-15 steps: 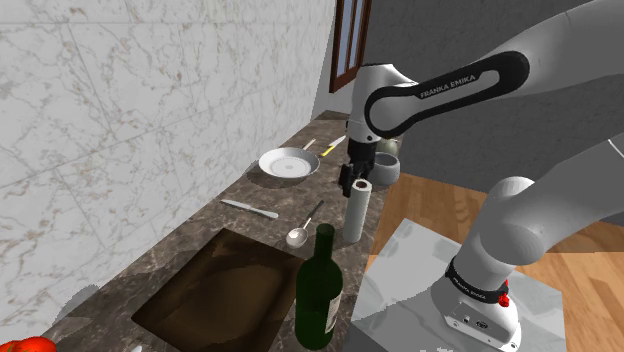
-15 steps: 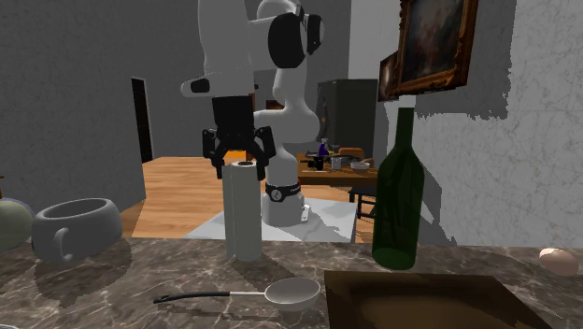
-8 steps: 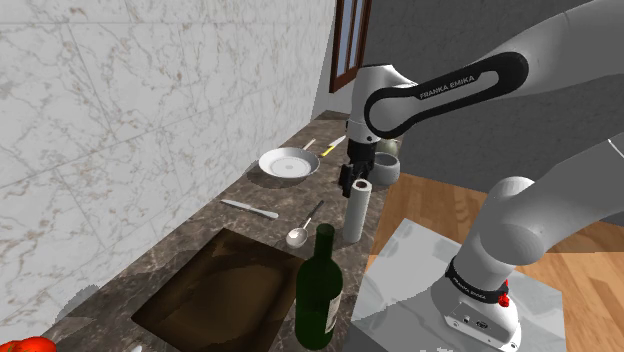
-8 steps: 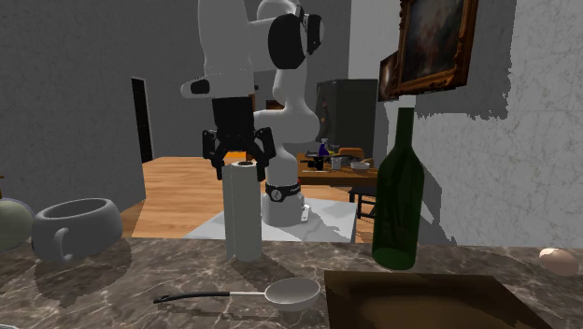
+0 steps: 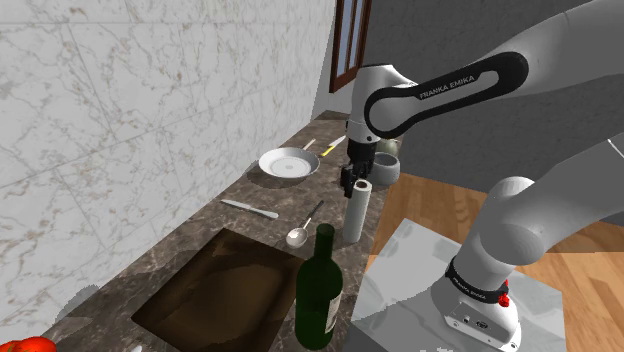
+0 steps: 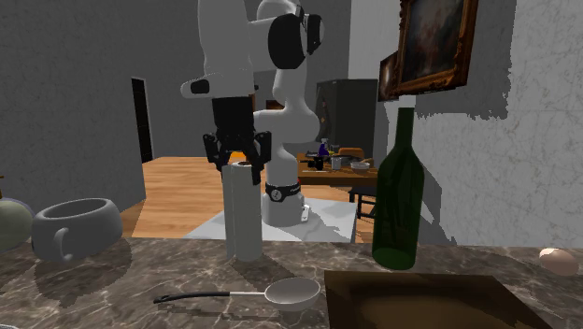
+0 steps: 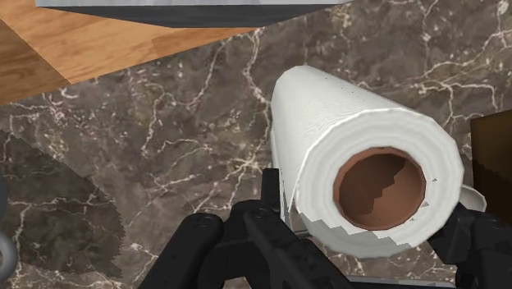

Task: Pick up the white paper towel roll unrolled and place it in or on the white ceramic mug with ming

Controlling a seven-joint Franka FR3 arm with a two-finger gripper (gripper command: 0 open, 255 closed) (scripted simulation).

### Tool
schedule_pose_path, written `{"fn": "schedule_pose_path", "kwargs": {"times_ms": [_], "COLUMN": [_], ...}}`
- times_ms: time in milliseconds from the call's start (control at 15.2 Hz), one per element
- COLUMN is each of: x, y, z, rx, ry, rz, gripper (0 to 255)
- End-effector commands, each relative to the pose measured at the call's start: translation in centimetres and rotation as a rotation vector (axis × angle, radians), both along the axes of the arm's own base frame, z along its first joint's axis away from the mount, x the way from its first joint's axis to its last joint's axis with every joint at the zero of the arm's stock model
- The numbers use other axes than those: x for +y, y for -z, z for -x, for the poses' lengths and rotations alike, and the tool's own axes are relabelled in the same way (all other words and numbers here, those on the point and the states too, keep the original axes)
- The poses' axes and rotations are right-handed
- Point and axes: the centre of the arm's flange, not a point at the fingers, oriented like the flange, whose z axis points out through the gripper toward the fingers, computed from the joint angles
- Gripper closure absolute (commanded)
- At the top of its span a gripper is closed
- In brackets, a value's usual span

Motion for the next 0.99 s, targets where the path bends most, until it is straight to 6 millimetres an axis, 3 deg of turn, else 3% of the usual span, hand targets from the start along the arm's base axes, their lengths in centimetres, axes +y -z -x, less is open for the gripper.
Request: {"fn": "schedule_pose_path", "kwargs": {"times_ms": [0, 924], "x": [0.0, 0.0], "y": [0.0, -6.8], "z": [0.0, 0.0], "rx": [0.001, 0.001], "ry": [0.0, 0.0], "rz": [0.0, 0.0], "gripper": [255, 255]}}
